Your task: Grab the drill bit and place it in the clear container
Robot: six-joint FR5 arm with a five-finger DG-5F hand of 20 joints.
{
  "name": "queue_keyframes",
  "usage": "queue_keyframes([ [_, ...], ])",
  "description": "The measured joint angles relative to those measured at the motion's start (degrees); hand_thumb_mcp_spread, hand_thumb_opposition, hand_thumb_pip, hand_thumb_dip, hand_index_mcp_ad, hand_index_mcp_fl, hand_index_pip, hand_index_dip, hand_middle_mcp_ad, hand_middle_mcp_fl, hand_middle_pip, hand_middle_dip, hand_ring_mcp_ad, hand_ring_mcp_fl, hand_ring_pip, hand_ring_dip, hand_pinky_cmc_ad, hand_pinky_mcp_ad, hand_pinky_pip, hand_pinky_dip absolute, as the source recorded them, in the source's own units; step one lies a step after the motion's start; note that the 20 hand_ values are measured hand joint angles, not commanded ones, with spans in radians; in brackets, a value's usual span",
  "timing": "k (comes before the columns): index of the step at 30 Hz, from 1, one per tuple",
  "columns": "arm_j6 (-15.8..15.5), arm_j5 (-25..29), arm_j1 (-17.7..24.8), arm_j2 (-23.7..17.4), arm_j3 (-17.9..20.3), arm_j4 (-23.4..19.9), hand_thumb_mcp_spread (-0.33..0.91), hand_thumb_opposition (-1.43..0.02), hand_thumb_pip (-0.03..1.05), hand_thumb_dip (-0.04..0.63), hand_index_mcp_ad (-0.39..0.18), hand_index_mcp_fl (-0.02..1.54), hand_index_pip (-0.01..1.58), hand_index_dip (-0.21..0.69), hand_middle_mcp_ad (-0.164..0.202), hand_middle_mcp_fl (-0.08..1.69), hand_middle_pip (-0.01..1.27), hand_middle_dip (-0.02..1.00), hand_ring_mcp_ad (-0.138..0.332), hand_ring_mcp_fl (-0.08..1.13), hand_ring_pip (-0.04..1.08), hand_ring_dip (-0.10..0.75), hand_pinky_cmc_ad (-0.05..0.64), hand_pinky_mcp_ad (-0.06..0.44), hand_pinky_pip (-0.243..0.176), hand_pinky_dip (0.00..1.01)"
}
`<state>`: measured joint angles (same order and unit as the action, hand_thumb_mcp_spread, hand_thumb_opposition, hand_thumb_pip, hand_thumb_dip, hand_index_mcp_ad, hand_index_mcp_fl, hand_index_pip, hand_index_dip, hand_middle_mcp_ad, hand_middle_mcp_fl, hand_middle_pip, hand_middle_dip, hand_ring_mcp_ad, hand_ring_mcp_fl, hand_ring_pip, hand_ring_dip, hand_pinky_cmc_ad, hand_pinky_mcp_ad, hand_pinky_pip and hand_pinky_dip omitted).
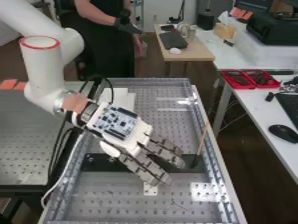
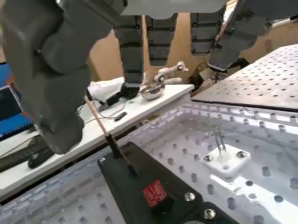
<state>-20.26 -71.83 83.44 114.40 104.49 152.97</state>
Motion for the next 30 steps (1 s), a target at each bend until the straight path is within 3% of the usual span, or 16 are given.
queue_keyframes([
  [3, 0.8, 0.69, -0.12, 1.17, -1.06, -0.87, 0.3, -0.83, 0.62, 0.19, -0.038, 0.07, 0.72, 0.091, 0.045, 0.01, 0.15, 0.08, 0.213, -0.01, 0.06, -0.051, 0.346, 0.148, -0.108, 0.26],
  [11, 1.61, 1.06, -0.39, 3.36, -3.29, -1.92, 0.33, -0.85, 0.62, 0.239, -0.059, 0.21, 1.0, 0.086, 0.028, 0.01, 0.14, 0.08, 0.213, -0.01, 0.06, -0.051, 0.346, 0.148, -0.108, 0.25],
  [18, 1.93, 0.88, -0.16, 5.07, -5.01, -2.17, 0.33, -0.86, 0.62, 0.236, -0.075, 0.36, 1.09, 0.038, 0.026, 0.01, 0.14, 0.09, 0.213, -0.01, 0.06, -0.051, 0.346, 0.148, -0.108, 0.22],
  [30, 2.3, 0.61, -0.02, 7.29, -7.29, -1.51, 0.37, -0.87, 0.62, 0.236, -0.093, 0.43, 1.11, 0.019, 0.019, 0.04, 0.14, 0.09, 0.206, -0.01, 0.06, -0.051, 0.346, 0.14, -0.108, 0.19],
])
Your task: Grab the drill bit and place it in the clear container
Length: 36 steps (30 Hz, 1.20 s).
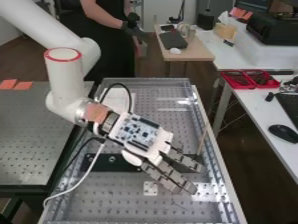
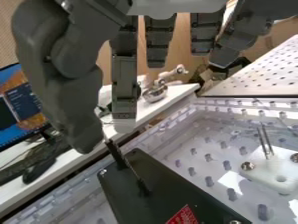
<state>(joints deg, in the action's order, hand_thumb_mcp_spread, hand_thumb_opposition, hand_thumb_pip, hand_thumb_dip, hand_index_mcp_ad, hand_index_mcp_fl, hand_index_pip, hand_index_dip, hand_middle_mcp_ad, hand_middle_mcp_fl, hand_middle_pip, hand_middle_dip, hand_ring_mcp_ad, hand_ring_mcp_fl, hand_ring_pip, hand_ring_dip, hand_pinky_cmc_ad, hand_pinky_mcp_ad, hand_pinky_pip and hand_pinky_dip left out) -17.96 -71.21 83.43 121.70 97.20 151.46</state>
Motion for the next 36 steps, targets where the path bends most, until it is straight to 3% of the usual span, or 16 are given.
queue_keyframes([
  [9, 0.25, 0.32, 0.01, 1.17, -0.9, -0.34, 0.37, -0.87, 0.58, 0.239, -0.103, 0.42, 1.12, 0.019, 0.012, 0.06, 0.15, 0.09, 0.208, -0.01, 0.06, -0.051, 0.351, 0.133, -0.108, 0.19],
  [16, 1.01, 0.27, -0.02, 2.07, -1.75, 0.36, 0.39, -0.87, 0.61, 0.236, -0.103, 0.16, 1.32, 0.049, 0.012, 0.09, 0.14, 0.11, 0.208, -0.01, 0.06, -0.051, 0.347, 0.133, -0.108, 0.19],
  [24, 1.48, 0.08, 0.02, 2.75, -2.35, -0.02, 0.39, -0.87, 0.61, 0.236, -0.103, 0.16, 1.39, 0.127, 0.012, 0.08, 0.14, 0.13, 0.208, -0.01, 0.06, -0.051, 0.333, 0.133, -0.108, 0.19],
  [36, 0.94, -0.92, -0.11, 3.37, -3.16, 0.51, 0.39, -0.87, 0.62, 0.243, -0.103, 0.28, 1.43, 0.14, 0.012, 0.12, 0.14, 0.14, 0.211, -0.01, 0.06, -0.047, 0.314, 0.134, -0.108, 0.19],
])
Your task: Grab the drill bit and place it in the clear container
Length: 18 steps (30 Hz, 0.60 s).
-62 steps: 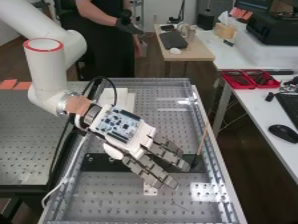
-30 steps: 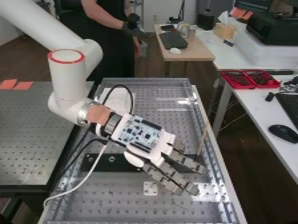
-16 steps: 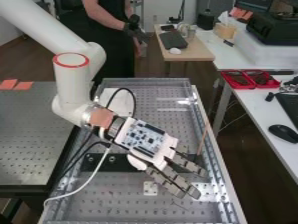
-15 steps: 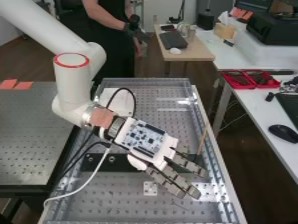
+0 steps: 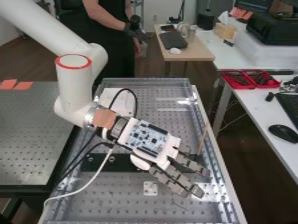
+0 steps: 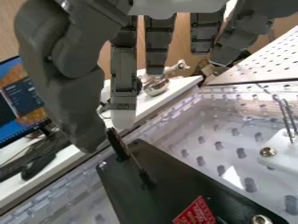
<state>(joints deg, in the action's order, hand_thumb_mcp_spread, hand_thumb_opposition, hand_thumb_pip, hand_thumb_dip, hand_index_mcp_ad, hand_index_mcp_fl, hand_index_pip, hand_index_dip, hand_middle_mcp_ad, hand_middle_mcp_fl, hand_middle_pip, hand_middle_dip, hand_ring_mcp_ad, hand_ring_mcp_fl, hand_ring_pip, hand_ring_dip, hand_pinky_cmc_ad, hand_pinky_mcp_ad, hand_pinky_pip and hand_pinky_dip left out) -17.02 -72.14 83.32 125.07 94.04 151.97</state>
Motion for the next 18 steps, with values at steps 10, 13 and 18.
queue_keyframes([
  [10, -0.28, -0.89, -0.25, 0.18, -0.27, 0.32, 0.39, -0.87, 0.62, 0.253, -0.103, 0.38, 1.32, 0.126, 0.012, 0.12, 0.14, 0.14, 0.208, -0.01, 0.07, -0.042, 0.312, 0.134, -0.108, 0.19],
  [13, -0.31, -1.6, -0.43, 0.23, -0.44, 0.88, 0.39, -0.87, 0.62, 0.253, -0.103, 0.38, 1.23, 0.094, 0.012, 0.12, 0.14, 0.14, 0.208, -0.01, 0.07, -0.042, 0.312, 0.133, -0.108, 0.19],
  [18, -0.7, -2.42, -0.75, 0.22, -0.39, 1.23, 0.39, -0.88, 0.62, 0.251, -0.103, 0.41, 1.15, 0.063, 0.012, 0.12, 0.14, 0.14, 0.208, -0.01, 0.07, -0.042, 0.312, 0.134, -0.108, 0.19],
])
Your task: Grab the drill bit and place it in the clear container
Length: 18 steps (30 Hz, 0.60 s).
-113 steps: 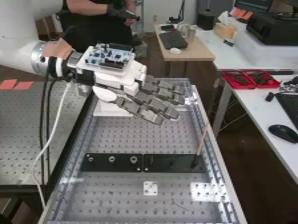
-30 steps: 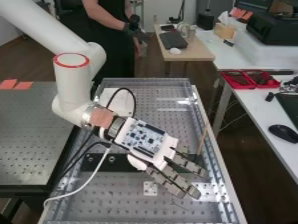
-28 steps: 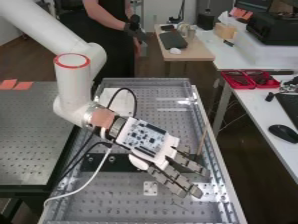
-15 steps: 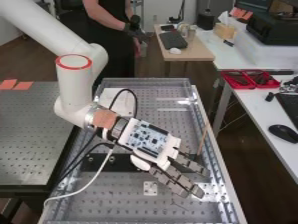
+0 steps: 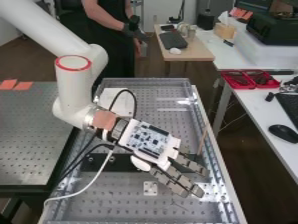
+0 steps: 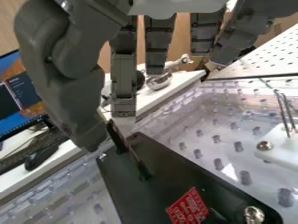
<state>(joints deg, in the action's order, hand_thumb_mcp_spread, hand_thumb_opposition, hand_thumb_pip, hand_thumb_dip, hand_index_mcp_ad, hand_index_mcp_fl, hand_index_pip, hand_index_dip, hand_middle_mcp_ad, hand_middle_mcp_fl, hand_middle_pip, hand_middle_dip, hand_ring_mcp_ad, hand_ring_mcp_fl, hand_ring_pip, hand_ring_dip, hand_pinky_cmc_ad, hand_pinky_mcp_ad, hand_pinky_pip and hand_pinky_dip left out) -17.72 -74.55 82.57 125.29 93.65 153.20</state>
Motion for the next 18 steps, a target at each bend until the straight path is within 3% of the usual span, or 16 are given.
queue_keyframes([
  [5, -0.5, -0.15, -0.3, -0.24, 0.41, -0.27, 0.39, -0.88, 0.62, 0.257, -0.101, 0.44, 1.09, 0.04, 0.0, 0.12, 0.14, 0.14, 0.206, -0.01, 0.07, -0.042, 0.312, 0.133, -0.108, 0.19],
  [18, -0.81, 0.04, -0.33, 0.05, 0.33, -1.01, 0.39, -0.88, 0.62, 0.269, -0.101, 0.47, 1.13, 0.031, 0.003, 0.12, 0.14, 0.14, 0.206, -0.01, 0.07, -0.042, 0.312, 0.133, -0.108, 0.19],
])
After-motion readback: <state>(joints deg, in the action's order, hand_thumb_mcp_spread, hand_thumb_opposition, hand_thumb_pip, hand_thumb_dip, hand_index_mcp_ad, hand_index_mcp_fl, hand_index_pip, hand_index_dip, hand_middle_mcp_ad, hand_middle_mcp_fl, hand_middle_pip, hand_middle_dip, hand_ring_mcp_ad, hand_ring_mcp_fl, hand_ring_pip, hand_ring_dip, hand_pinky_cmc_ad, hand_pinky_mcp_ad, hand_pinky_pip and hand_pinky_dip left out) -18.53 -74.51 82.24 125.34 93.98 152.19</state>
